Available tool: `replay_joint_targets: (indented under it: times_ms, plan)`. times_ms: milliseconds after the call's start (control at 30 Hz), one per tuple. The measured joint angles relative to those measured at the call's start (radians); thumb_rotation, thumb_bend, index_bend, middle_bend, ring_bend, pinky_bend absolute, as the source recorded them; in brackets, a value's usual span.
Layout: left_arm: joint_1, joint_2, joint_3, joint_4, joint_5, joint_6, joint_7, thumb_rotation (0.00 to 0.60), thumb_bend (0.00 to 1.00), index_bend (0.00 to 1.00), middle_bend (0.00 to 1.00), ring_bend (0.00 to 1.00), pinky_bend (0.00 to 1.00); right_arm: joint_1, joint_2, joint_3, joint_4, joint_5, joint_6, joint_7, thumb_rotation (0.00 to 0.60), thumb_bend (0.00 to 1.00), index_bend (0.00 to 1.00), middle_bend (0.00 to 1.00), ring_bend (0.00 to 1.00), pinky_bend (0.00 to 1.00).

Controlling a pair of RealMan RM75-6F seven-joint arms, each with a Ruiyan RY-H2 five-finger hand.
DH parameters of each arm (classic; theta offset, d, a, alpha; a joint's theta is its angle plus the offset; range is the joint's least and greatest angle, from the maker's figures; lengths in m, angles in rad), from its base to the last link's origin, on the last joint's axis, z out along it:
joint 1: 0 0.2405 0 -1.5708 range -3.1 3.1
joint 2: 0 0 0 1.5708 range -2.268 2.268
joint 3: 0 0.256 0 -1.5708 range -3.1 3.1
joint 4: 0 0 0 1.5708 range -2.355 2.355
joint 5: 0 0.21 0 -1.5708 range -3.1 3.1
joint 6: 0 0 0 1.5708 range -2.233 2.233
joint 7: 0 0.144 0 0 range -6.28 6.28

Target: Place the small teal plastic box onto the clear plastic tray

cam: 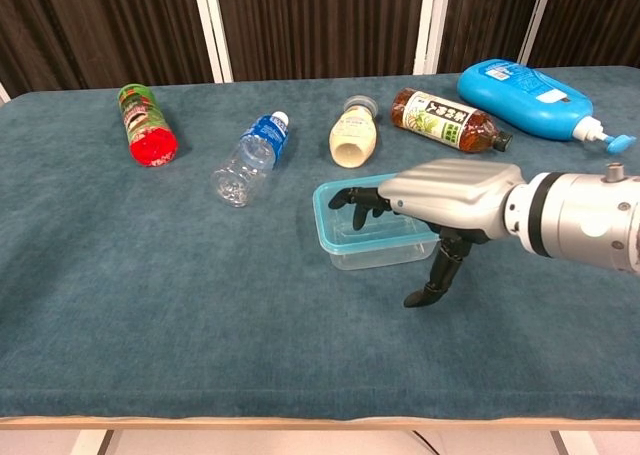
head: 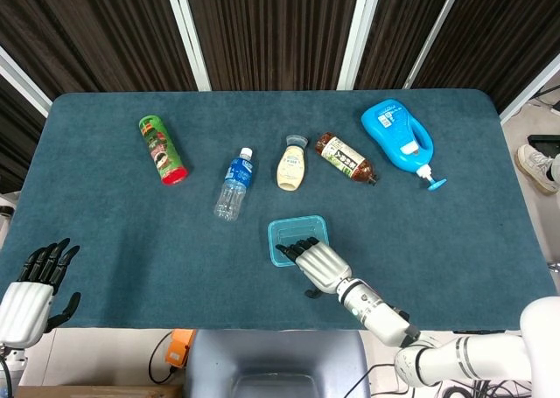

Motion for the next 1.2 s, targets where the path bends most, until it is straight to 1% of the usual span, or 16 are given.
replay_joint_targets:
  times_ms: [200, 367, 600, 700, 733, 767, 833, 900, 967, 1033, 1100, 1133, 1200]
  plan:
    - [0.001, 0.0, 0.0, 0.0, 0.001, 0.003, -0.002, 0.6, 0.4, 0.0, 0.0, 0.0, 0.12, 0.0, -0.001, 0.004, -0.001, -0.001, 0.007, 0.002, 0.6, 0.33, 0.16, 0.34, 0.24, 0.35]
    - [0.002, 0.001, 0.0, 0.001, 0.002, 0.005, -0.003, 0.6, 0.4, 0.0, 0.0, 0.0, 0.12, -0.014, 0.026, 0.022, -0.026, -0.032, 0.038, 0.039, 0.6, 0.33, 0.16, 0.34, 0.24, 0.35]
    - [0.001, -0.002, 0.0, 0.001, 0.006, 0.006, 0.003, 0.6, 0.4, 0.0, 0.0, 0.0, 0.12, -0.054, 0.121, 0.044, -0.085, -0.104, 0.09, 0.117, 0.6, 0.33, 0.15, 0.34, 0.24, 0.35]
    - [0.002, -0.002, 0.0, 0.002, 0.007, 0.011, 0.002, 0.6, 0.4, 0.0, 0.0, 0.0, 0.12, -0.087, 0.17, 0.038, -0.11, -0.157, 0.138, 0.134, 0.6, 0.33, 0.08, 0.31, 0.19, 0.31]
    - [0.003, -0.002, -0.001, 0.003, 0.007, 0.012, 0.001, 0.6, 0.4, 0.0, 0.0, 0.0, 0.12, -0.106, 0.191, 0.029, -0.123, -0.178, 0.166, 0.135, 0.6, 0.33, 0.04, 0.25, 0.14, 0.27]
    - [0.003, -0.002, -0.001, 0.003, 0.006, 0.013, -0.001, 0.6, 0.4, 0.0, 0.0, 0.0, 0.12, -0.124, 0.209, 0.019, -0.134, -0.191, 0.189, 0.132, 0.6, 0.33, 0.01, 0.17, 0.07, 0.21]
    - [0.005, 0.0, -0.001, 0.003, 0.005, 0.014, -0.003, 0.6, 0.4, 0.0, 0.0, 0.0, 0.12, -0.175, 0.247, -0.013, -0.159, -0.22, 0.256, 0.116, 0.6, 0.33, 0.0, 0.07, 0.01, 0.14]
    - [0.006, 0.001, -0.001, 0.002, 0.004, 0.014, -0.003, 0.6, 0.4, 0.0, 0.0, 0.0, 0.12, -0.229, 0.266, -0.045, -0.172, -0.248, 0.327, 0.1, 0.6, 0.33, 0.0, 0.01, 0.0, 0.09]
    - [0.006, 0.001, -0.001, 0.001, 0.004, 0.015, -0.001, 0.6, 0.4, 0.0, 0.0, 0.0, 0.12, -0.305, 0.277, -0.084, -0.171, -0.288, 0.421, 0.091, 0.6, 0.33, 0.0, 0.0, 0.0, 0.07]
    - [0.006, 0.0, -0.001, 0.0, 0.002, 0.012, 0.003, 0.6, 0.4, 0.0, 0.0, 0.0, 0.12, -0.394, 0.28, -0.12, -0.144, -0.329, 0.519, 0.107, 0.6, 0.33, 0.0, 0.0, 0.0, 0.06]
    - [0.005, -0.002, -0.003, -0.001, -0.005, 0.008, 0.008, 0.6, 0.4, 0.0, 0.0, 0.0, 0.12, -0.468, 0.276, -0.143, -0.097, -0.357, 0.588, 0.151, 0.6, 0.33, 0.0, 0.0, 0.0, 0.06]
    - [0.005, -0.002, -0.004, -0.002, -0.01, 0.006, 0.01, 0.6, 0.4, 0.0, 0.0, 0.0, 0.12, -0.504, 0.272, -0.153, -0.055, -0.372, 0.618, 0.193, 0.6, 0.33, 0.0, 0.0, 0.0, 0.05]
    - [0.004, -0.004, -0.006, -0.004, -0.018, 0.0, 0.018, 0.6, 0.4, 0.0, 0.0, 0.0, 0.12, -0.543, 0.266, -0.168, 0.018, -0.392, 0.641, 0.266, 0.6, 0.33, 0.0, 0.0, 0.0, 0.05]
